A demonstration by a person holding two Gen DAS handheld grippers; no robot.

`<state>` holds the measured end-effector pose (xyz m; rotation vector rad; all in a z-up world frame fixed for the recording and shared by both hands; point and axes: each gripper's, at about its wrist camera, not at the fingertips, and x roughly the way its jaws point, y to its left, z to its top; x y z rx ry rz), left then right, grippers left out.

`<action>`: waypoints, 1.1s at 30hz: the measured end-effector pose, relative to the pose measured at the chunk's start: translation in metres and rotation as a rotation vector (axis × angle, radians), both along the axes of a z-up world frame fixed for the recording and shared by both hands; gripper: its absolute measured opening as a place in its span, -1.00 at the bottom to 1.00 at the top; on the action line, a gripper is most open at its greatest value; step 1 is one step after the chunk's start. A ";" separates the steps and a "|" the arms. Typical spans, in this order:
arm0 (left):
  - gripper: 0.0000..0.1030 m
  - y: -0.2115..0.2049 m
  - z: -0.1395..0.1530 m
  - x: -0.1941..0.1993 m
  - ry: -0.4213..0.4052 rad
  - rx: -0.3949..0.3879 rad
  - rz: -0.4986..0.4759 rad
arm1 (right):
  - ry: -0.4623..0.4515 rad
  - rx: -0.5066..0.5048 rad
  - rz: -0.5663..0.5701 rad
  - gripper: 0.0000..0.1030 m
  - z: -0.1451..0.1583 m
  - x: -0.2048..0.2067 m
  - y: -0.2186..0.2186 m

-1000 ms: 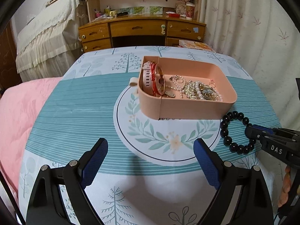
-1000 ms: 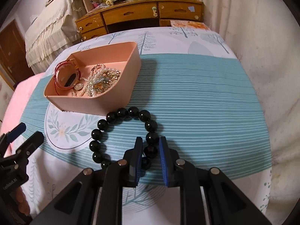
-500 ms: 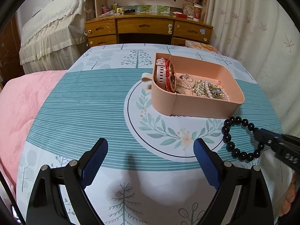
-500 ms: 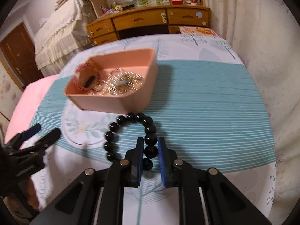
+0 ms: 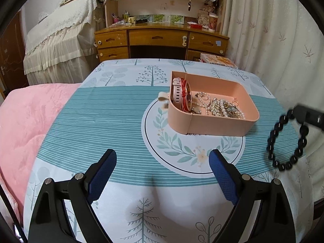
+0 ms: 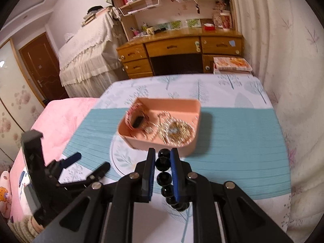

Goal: Organize jewelry
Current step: 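Lift the black bead bracelet with the right tool into the peach tray, then open the right tool and withdraw both tools from the tray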

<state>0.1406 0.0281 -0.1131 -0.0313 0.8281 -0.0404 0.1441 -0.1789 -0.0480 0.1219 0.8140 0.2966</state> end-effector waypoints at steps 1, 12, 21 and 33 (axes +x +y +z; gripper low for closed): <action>0.77 0.001 0.001 -0.001 -0.005 0.000 -0.001 | -0.007 0.004 0.003 -0.72 0.005 0.002 0.001; 0.77 0.013 0.048 0.025 -0.098 0.007 0.008 | -0.056 0.013 0.001 -0.72 0.032 0.049 0.029; 0.77 0.032 0.075 0.051 -0.156 -0.014 0.052 | 0.049 0.037 -0.016 -0.71 -0.003 0.112 0.055; 0.92 0.040 0.075 0.055 -0.134 -0.050 0.031 | 0.140 -0.050 -0.097 -0.69 -0.036 0.118 0.041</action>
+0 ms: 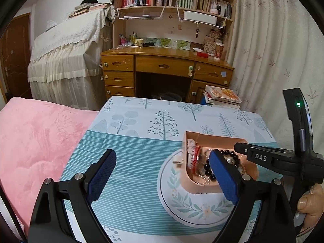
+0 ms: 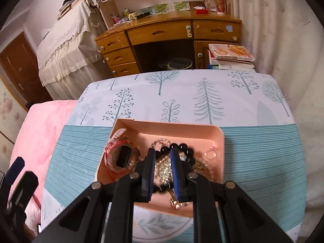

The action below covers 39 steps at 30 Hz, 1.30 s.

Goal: Organize jewelry

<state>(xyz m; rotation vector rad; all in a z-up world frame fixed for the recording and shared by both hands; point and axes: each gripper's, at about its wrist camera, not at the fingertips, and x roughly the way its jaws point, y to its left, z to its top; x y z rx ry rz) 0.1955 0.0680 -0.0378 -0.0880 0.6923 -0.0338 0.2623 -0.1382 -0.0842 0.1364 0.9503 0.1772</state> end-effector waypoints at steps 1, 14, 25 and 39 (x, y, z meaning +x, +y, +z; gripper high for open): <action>0.99 0.000 0.001 -0.001 0.004 -0.007 -0.006 | -0.008 0.003 0.003 -0.68 0.003 -0.004 -0.002; 0.99 -0.013 0.019 -0.049 0.024 -0.014 -0.052 | -0.077 0.023 0.041 -0.65 0.037 -0.091 -0.021; 0.99 -0.032 0.013 -0.114 0.071 0.051 -0.052 | -0.107 0.024 0.041 -0.38 0.035 -0.166 -0.025; 0.99 -0.027 0.010 -0.160 0.116 0.035 0.028 | -0.169 0.114 0.037 0.10 0.047 -0.232 -0.024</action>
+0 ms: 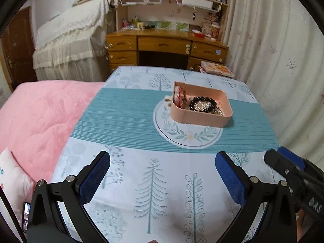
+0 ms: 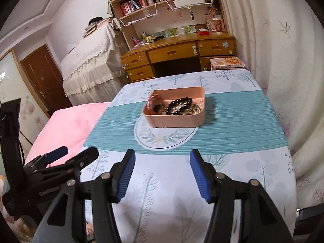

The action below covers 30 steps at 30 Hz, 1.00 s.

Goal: Organize jewelry

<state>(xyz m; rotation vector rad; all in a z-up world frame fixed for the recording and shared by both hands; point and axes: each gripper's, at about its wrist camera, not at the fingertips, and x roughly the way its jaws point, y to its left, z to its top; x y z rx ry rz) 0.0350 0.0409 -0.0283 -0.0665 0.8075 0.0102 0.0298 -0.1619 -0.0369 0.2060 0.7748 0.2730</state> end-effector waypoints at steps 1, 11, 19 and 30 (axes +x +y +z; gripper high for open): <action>0.99 0.000 0.002 -0.003 -0.013 0.007 0.004 | -0.002 -0.002 0.001 0.11 0.001 -0.002 0.002; 0.98 -0.013 0.013 -0.015 -0.063 0.091 0.017 | 0.007 -0.049 -0.003 0.11 -0.005 -0.010 0.013; 0.98 -0.016 0.016 -0.017 -0.078 0.092 0.009 | -0.032 -0.049 -0.015 0.11 0.000 -0.015 0.011; 0.98 -0.016 0.015 -0.017 -0.077 0.091 0.009 | -0.031 -0.047 -0.015 0.11 0.000 -0.015 0.010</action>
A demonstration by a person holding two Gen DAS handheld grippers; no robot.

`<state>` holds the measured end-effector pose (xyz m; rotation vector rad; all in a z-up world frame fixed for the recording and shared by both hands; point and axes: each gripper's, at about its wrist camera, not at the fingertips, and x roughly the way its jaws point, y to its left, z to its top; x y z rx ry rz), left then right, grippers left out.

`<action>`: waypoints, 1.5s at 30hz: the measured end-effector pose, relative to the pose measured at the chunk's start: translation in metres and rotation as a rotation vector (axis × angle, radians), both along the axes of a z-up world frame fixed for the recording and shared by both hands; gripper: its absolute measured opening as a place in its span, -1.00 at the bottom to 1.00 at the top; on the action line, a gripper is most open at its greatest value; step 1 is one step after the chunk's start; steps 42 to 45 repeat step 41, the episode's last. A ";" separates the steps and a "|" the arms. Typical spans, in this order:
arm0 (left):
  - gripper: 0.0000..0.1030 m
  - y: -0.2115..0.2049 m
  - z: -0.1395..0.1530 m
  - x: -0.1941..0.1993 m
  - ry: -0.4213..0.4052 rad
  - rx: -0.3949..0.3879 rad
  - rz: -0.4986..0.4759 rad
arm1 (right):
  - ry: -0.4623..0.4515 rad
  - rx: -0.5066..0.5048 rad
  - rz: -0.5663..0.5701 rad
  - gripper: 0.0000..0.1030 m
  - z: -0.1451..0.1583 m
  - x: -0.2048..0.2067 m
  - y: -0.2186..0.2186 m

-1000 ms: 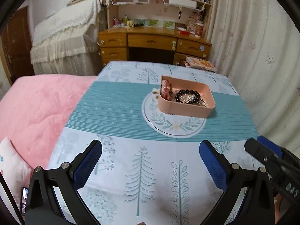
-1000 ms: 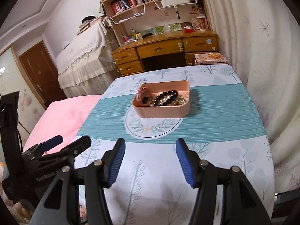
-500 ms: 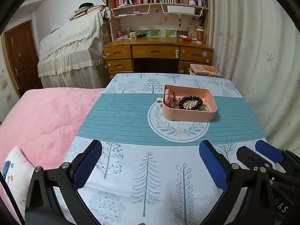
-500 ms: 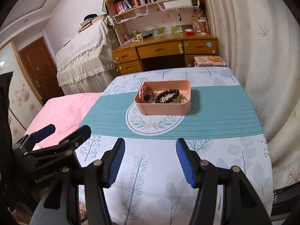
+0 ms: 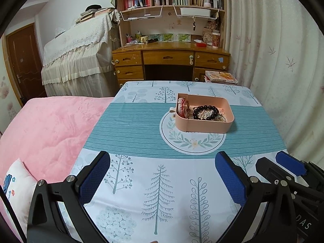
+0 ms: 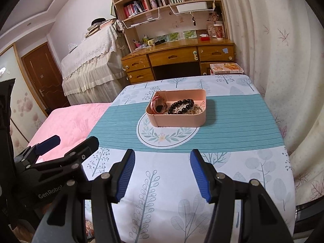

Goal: Organize jewelry

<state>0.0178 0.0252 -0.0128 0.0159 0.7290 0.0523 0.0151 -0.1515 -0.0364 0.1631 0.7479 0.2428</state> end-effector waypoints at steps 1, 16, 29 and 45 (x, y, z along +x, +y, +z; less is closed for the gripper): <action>0.98 0.000 0.000 0.000 0.000 0.000 0.000 | 0.001 0.001 0.001 0.11 0.000 0.000 0.000; 0.98 -0.002 -0.004 -0.002 0.009 0.001 0.000 | 0.003 -0.001 -0.002 0.11 -0.001 -0.001 0.000; 0.98 -0.003 -0.008 -0.003 0.015 0.002 0.000 | 0.004 0.001 -0.002 0.11 -0.002 -0.002 -0.001; 0.98 0.000 -0.014 -0.011 0.023 -0.007 0.007 | 0.007 0.000 0.002 0.11 -0.005 -0.004 0.001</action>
